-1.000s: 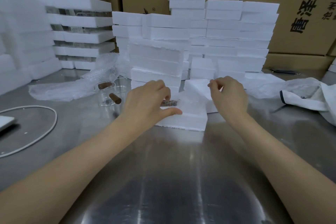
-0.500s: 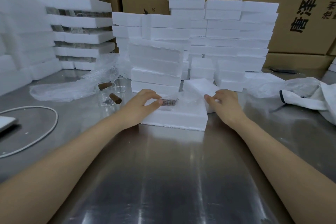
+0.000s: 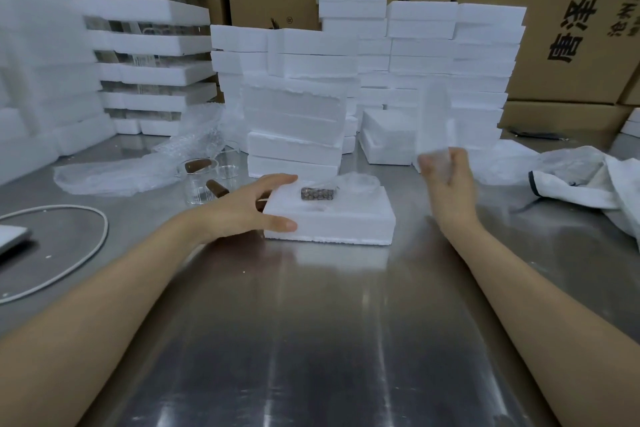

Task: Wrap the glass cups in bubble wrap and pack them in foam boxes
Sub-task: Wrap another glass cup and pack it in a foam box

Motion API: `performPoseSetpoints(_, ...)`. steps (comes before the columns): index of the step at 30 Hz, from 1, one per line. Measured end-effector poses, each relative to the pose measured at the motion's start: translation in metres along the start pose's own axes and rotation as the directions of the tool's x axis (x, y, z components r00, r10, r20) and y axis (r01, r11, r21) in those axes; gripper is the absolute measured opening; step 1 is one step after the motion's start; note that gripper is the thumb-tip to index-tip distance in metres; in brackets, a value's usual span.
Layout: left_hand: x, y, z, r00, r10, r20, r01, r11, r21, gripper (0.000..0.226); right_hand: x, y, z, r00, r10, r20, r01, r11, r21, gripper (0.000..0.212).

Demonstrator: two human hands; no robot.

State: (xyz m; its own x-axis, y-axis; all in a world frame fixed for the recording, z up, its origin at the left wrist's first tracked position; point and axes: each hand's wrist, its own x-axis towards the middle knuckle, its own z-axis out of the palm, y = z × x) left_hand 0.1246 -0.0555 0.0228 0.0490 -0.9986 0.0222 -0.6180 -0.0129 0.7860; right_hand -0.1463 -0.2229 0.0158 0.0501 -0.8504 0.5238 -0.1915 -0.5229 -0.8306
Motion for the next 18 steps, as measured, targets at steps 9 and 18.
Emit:
performPoseSetpoints(9, 0.012, -0.002, 0.024, 0.975, 0.035, -0.221, -0.054, 0.995, -0.08, 0.109, 0.004, -0.041, -0.007, 0.938, 0.334, 0.087, -0.237, 0.441, 0.866, 0.016)
performPoseSetpoints(18, 0.013, 0.012, 0.033, 0.875, 0.205, -0.438, -0.277, 0.955, -0.107, 0.092, -0.011, -0.05, 0.014, 0.851, 0.309, 0.425, -0.526, 0.503, 0.686, 0.023)
